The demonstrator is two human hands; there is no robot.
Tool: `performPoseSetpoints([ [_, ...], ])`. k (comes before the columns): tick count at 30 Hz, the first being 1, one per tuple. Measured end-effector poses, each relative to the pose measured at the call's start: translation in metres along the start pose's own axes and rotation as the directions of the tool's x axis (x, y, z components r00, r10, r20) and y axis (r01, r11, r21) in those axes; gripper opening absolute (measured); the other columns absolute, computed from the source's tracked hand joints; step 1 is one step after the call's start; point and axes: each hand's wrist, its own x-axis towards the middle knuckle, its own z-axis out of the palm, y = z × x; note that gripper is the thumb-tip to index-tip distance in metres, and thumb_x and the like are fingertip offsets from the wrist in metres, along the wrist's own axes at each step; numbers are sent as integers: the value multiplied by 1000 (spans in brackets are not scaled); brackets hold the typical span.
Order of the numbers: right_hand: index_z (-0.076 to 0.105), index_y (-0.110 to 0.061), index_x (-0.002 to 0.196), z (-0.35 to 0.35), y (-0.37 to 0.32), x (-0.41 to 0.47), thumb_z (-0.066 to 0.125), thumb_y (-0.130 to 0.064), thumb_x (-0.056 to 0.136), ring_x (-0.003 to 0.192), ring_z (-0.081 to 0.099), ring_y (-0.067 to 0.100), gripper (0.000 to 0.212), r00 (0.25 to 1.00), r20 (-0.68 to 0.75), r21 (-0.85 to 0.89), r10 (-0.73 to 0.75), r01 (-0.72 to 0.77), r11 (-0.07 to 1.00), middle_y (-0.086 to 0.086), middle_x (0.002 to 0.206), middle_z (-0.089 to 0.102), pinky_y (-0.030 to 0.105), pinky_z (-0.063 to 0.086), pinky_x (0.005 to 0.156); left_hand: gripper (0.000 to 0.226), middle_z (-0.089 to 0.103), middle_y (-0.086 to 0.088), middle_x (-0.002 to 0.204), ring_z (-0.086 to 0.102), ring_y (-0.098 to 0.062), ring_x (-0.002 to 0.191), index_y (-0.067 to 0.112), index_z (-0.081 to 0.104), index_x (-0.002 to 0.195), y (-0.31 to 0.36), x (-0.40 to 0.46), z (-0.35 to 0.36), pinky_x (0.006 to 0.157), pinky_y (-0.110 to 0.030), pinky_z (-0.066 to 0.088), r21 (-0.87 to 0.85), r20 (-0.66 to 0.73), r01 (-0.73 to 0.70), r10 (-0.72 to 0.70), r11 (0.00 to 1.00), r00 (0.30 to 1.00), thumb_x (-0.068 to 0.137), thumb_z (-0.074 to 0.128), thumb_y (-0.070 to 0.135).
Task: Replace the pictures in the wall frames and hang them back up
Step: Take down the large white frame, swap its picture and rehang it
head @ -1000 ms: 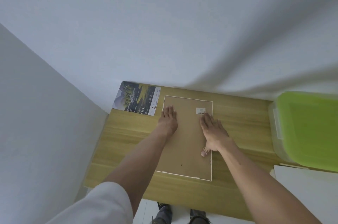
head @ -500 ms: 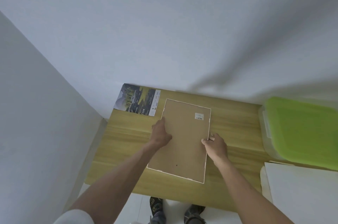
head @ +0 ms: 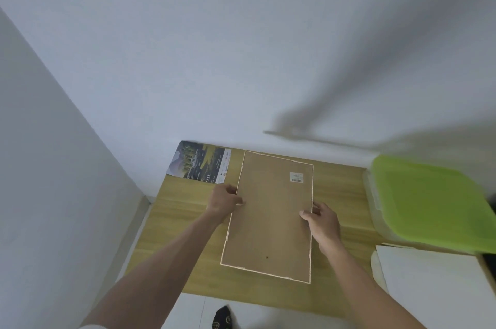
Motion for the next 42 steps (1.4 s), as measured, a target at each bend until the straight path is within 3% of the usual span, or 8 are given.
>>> performPoseSetpoints([
  [11,50,-19,141,-79,-58,-28,67,-27,89,100,64,16,56,969,77,24,-234,233,972,-1,129,63,30,51,86,35,77,-3,86,73,-24,89,13,77,87,82,-76,12,90,-43,57,-129,-73,-259,252,957,965,53,83,11],
  [15,51,-23,140,-110,-100,-55,60,-37,90,108,62,14,52,909,108,-17,-403,407,913,-6,133,58,35,51,91,25,73,5,77,70,-16,77,17,74,82,119,-128,51,74,-31,58,-70,-221,-390,367,918,904,60,79,8],
  [18,53,-33,135,-129,-138,-78,57,-54,84,116,59,17,54,860,142,31,-490,491,871,-7,131,59,42,50,97,20,70,8,72,66,-14,67,19,73,79,138,-172,88,60,-28,55,113,-327,-517,523,849,788,67,67,5],
  [21,56,-50,101,-149,-166,-102,65,-53,83,102,64,12,21,812,130,117,-570,558,822,-18,102,64,40,55,91,18,63,-1,78,58,-23,68,11,67,83,141,-197,126,61,-38,50,308,-342,-633,704,710,623,71,58,1],
  [25,52,-25,123,-176,-172,-112,76,-30,77,94,68,17,52,792,46,170,-609,595,786,-10,103,66,43,58,86,21,55,-7,81,48,-29,53,5,65,95,140,-217,161,45,-36,41,467,-298,-735,870,492,393,75,61,-3],
  [32,64,-25,117,-234,-171,-99,62,-8,78,94,71,22,42,778,-70,269,-624,617,739,-5,104,73,48,60,82,39,66,5,102,65,-18,65,18,67,111,160,-231,170,47,-30,53,638,-86,-752,986,165,143,87,62,48],
  [36,65,-23,116,-261,-187,-93,63,-5,81,102,69,24,40,762,-51,353,-646,619,702,-2,108,72,50,57,88,42,59,1,120,66,-20,79,17,59,127,185,-224,140,57,-39,59,729,-132,-652,978,208,164,92,59,41],
  [42,66,-27,117,-286,-231,-78,65,-8,84,107,67,26,38,737,-113,393,-666,649,652,-3,110,71,47,55,89,65,35,-13,146,41,-31,132,11,26,151,247,-201,67,105,-47,40,555,-298,-635,841,538,451,98,53,37],
])
